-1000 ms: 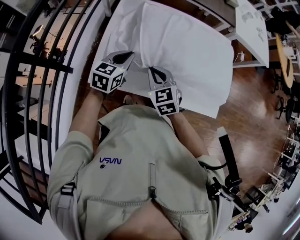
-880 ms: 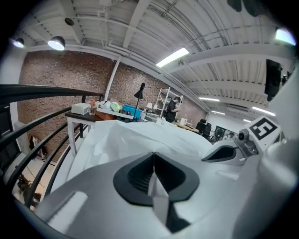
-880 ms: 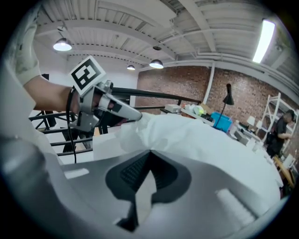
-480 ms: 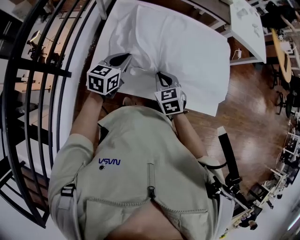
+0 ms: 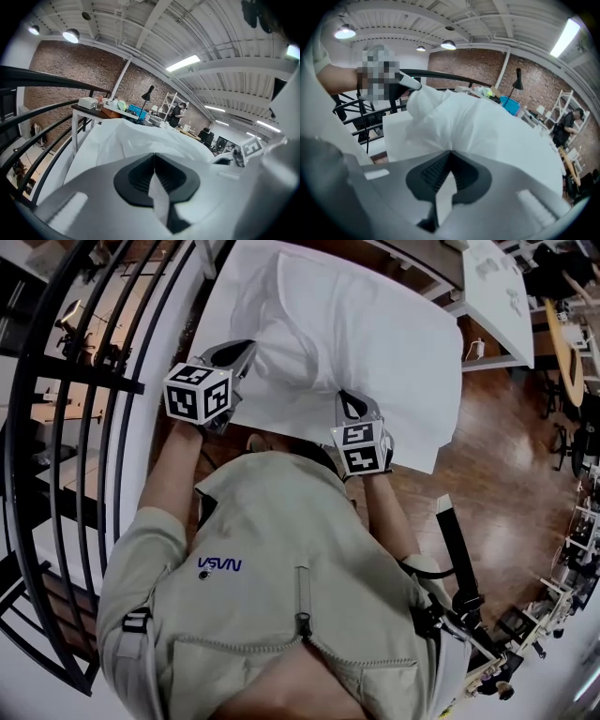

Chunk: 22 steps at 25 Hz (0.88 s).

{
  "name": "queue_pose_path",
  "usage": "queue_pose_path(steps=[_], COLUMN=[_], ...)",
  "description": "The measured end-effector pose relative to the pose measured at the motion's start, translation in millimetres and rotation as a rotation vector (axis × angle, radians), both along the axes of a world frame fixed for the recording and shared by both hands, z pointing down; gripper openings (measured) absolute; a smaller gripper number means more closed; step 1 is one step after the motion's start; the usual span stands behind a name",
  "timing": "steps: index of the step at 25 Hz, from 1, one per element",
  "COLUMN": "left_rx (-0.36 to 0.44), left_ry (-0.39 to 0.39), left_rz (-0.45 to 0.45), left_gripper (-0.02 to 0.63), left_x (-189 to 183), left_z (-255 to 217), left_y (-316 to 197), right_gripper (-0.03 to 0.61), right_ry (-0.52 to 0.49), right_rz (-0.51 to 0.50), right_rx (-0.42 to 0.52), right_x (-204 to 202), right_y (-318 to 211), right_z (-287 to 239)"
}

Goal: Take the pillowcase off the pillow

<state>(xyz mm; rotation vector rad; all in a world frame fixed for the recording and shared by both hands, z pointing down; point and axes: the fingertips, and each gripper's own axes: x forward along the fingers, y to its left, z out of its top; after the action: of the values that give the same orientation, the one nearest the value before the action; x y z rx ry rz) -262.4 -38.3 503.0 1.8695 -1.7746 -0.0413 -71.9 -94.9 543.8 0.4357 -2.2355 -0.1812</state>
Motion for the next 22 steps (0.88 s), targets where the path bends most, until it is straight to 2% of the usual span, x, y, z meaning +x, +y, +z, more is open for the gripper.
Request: queue_pose_path(steps=[2, 5, 8, 11, 14, 16, 19, 22], left_rx=[-0.01, -0.053, -0.083, -0.054, 0.004, 0.018, 0.013, -0.01], left_ry=[-0.02, -0.005, 0.006, 0.03, 0.021, -0.012, -0.037, -0.026], left_rz=[0.042, 0.066, 0.041, -0.005, -0.017, -0.026, -0.097, -0.179], left_gripper=[0.012, 0.014, 0.015, 0.021, 0.03, 0.061, 0.095, 0.146], left_x=[11, 25, 31, 35, 38, 34, 16, -5], left_z=[4, 24, 46, 47, 30, 22, 18, 20], left_y=[6, 22, 32, 33, 38, 41, 40, 30], right_gripper=[0.005, 0.005, 0.005, 0.012, 0.051, 0.055, 0.055, 0.055], right_ry=[0.0, -0.005, 0.003, -0.025, -0.1, -0.182, -0.296, -0.343], right_rz=[0.019, 0.038, 0.039, 0.018, -0.043, -0.069, -0.102, -0.145], right_rx=[-0.013, -0.043, -0.073, -0.114, -0.132, -0.144, -0.133, -0.116], right_x=[1, 0, 3, 3, -4, -12, -30, -48], right_y=[-3, -1, 2, 7, 16, 20, 21, 17], right_z=[3, 12, 24, 27, 5, -19, -59, -81])
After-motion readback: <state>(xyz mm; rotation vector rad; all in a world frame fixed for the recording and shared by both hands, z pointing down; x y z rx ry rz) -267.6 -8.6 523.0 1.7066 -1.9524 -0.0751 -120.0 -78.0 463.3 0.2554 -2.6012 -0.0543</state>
